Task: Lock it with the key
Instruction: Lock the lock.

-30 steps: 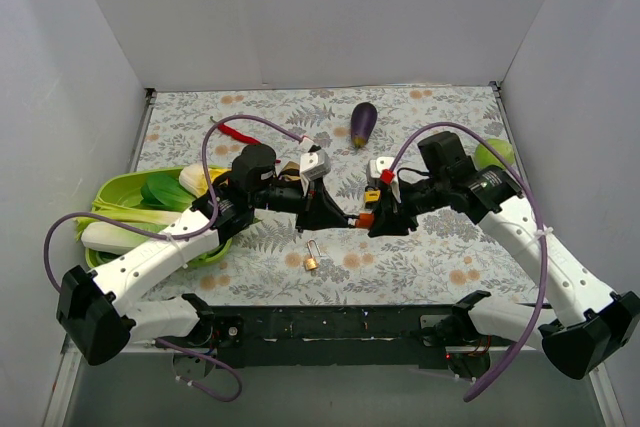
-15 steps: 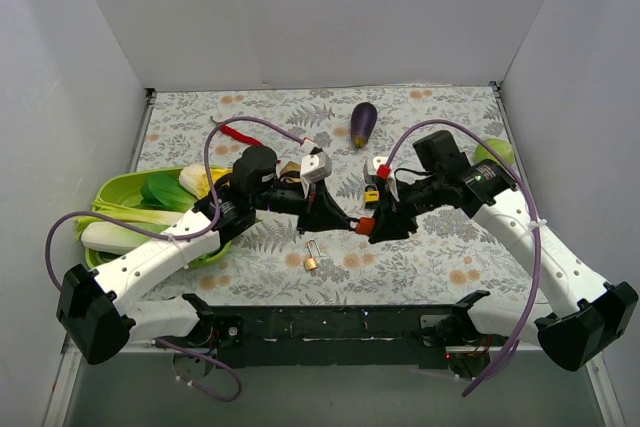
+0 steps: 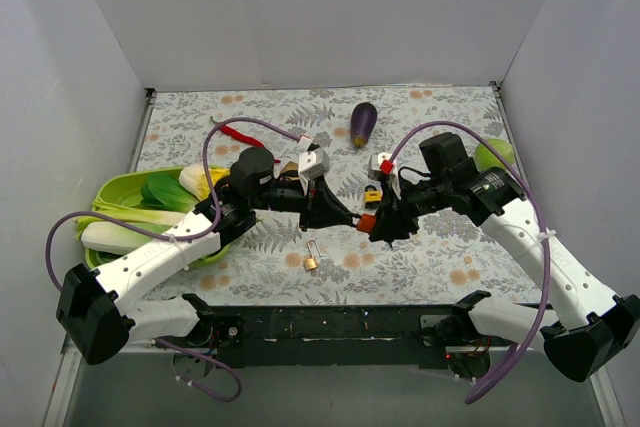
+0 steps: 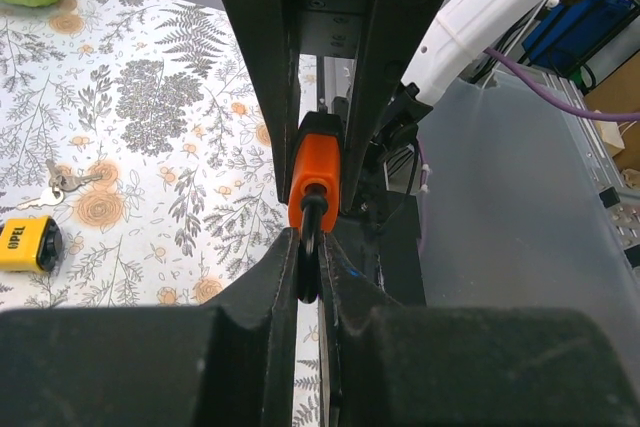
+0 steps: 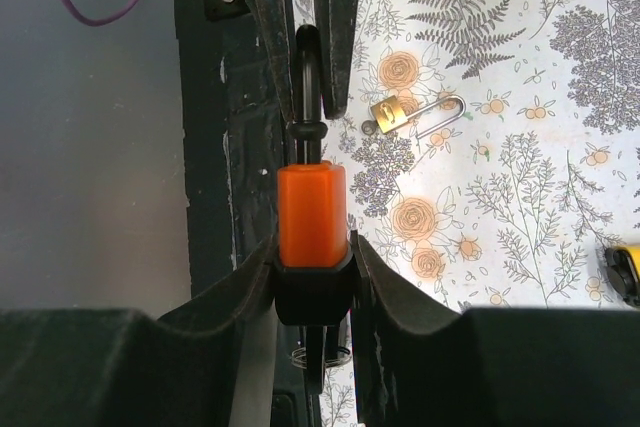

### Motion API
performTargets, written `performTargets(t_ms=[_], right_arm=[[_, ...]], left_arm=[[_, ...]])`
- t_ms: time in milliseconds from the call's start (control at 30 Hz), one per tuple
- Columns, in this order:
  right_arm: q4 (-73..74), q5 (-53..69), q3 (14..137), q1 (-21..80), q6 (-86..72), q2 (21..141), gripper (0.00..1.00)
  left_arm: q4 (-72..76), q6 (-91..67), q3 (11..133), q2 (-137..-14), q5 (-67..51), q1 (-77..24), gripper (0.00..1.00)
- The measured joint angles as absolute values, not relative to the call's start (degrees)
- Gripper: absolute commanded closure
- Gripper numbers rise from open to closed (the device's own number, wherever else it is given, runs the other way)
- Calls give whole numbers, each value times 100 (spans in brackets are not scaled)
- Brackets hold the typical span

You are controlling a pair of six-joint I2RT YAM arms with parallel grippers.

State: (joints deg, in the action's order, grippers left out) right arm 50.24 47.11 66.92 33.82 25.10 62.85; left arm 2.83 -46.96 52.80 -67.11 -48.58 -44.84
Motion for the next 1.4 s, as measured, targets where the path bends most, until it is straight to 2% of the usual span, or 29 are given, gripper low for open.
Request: performTargets(t_ms=[700, 1067, 1400], right_arm=[[4606, 4324, 6479, 3465, 2589, 6224, 99], [4593, 4858, 6479, 3461, 2456, 6296, 99], [4611, 5030, 6508, 3468, 2724, 6420, 99]], left_arm=[[611, -5673, 5096, -6707, -4484, -4475, 100], [1188, -5852, 4823, -6545, -4630, -4473, 100], [1004, -5671, 4759, -6344, -4525, -4477, 100]])
